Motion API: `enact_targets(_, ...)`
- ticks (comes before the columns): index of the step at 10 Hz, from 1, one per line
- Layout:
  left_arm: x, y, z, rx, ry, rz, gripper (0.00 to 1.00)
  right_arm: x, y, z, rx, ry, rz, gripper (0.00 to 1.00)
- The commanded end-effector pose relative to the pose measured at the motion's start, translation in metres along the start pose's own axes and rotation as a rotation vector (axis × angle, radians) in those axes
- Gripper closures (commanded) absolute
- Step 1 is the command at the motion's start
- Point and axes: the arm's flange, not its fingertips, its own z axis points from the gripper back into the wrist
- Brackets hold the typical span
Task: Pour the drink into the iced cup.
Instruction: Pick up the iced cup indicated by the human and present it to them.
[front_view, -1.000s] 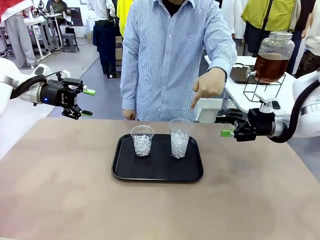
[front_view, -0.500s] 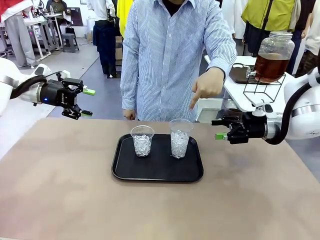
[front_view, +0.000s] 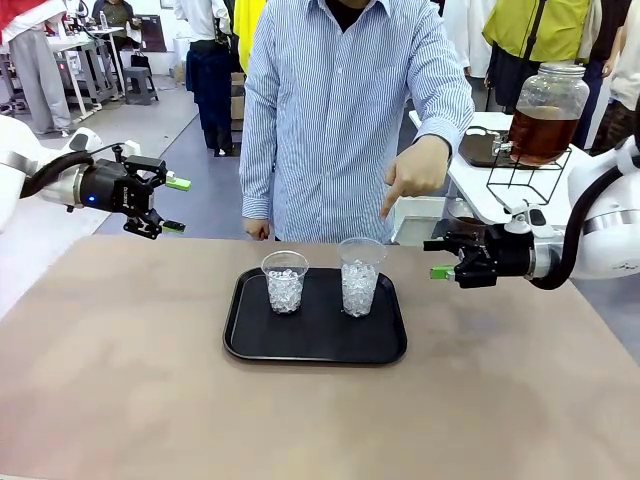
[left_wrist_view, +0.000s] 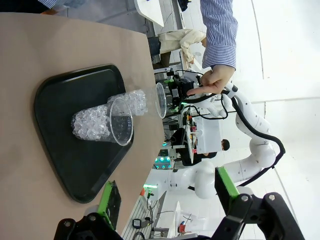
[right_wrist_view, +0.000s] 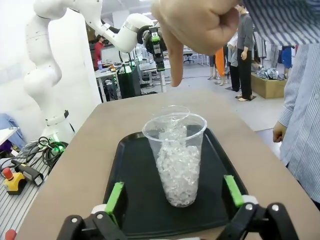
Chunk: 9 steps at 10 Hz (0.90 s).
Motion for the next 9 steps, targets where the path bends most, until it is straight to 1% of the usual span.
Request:
enact_targets(1,-0.002,-0.001,0.001,-0.001,-0.002,-0.001,0.0,-0.011,-0.019,-0.015,-0.017,-0.056,0.083,0.0)
enact_targets(4,-0.002,-0.001,0.001,-0.001,-0.002,-0.001,0.0,-0.03,-0.024,-0.034,-0.014,-0.099,0.088,0.0)
enact_targets(6,-0.002,-0.001,0.001,-0.001,-0.002,-0.001,0.0,-0.041,-0.028,-0.048,0.013,-0.103,0.055,0.0)
enact_targets(9,-0.002,-0.001,0.001,-0.001,-0.002,-0.001,0.0,-0.044,-0.029,-0.067,0.052,-0.105,0.035,0.0)
